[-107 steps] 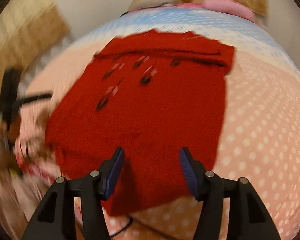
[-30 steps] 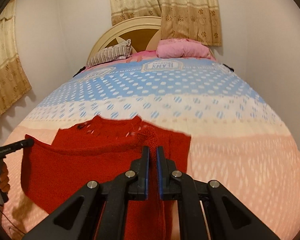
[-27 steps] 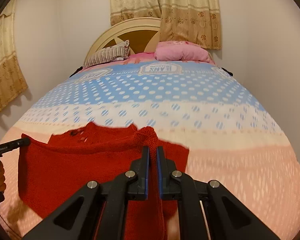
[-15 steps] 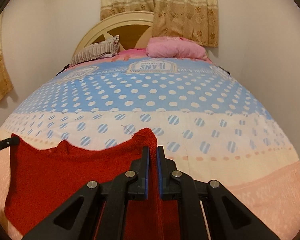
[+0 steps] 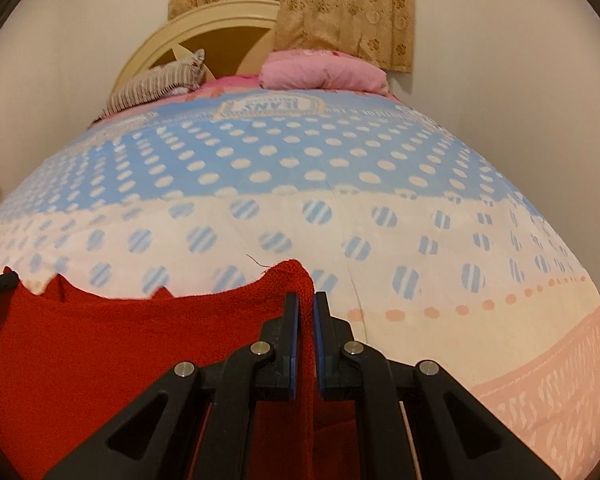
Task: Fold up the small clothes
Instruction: 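Lift the hem with both grippers and fold it toward the collar, then lay the hem down and open both grippers over the folded sweater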
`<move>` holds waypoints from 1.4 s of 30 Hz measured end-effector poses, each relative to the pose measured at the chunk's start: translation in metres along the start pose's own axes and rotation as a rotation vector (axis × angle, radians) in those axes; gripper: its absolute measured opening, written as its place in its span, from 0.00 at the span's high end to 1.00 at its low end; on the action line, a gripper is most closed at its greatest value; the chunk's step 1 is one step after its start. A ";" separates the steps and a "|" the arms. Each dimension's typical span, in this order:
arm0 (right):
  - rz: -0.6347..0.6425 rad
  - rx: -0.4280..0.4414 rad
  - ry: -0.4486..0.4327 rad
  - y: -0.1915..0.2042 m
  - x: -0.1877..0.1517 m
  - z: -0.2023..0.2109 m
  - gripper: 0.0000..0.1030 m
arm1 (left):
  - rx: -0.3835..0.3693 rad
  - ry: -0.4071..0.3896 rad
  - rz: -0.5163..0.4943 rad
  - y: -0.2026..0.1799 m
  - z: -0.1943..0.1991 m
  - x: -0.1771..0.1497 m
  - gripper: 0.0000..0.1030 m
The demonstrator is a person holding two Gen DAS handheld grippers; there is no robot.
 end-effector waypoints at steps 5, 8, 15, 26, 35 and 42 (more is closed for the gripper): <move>-0.001 0.005 0.102 0.000 -0.013 -0.023 0.94 | 0.086 -0.008 -0.035 -0.002 -0.002 -0.004 0.83; -0.013 0.046 0.166 -0.001 -0.016 -0.034 0.90 | 0.151 -0.027 -0.043 0.001 0.005 -0.005 0.81; -0.175 0.022 0.007 -0.030 -0.019 0.033 0.82 | 0.209 -0.115 -0.083 -0.001 0.056 -0.020 0.81; 0.005 0.094 0.012 0.051 -0.059 0.089 0.82 | 0.210 -0.117 -0.200 -0.044 0.074 -0.083 0.60; -0.036 0.126 0.039 0.043 -0.088 0.067 0.82 | 0.307 -0.189 -0.283 -0.054 0.062 -0.099 0.60; -0.091 0.097 0.017 0.033 -0.089 0.079 0.82 | 0.301 -0.188 -0.266 -0.052 0.063 -0.102 0.57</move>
Point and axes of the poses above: each gripper's, at about its wrist camera, not at the fingertips, and z roughly against the way its jaws point, y to its left, x to its top, the point moved 4 cm from there along -z, roughly the way its jaws point, and after that the axes turned 13 degrees about z, right-handed, at the moved point
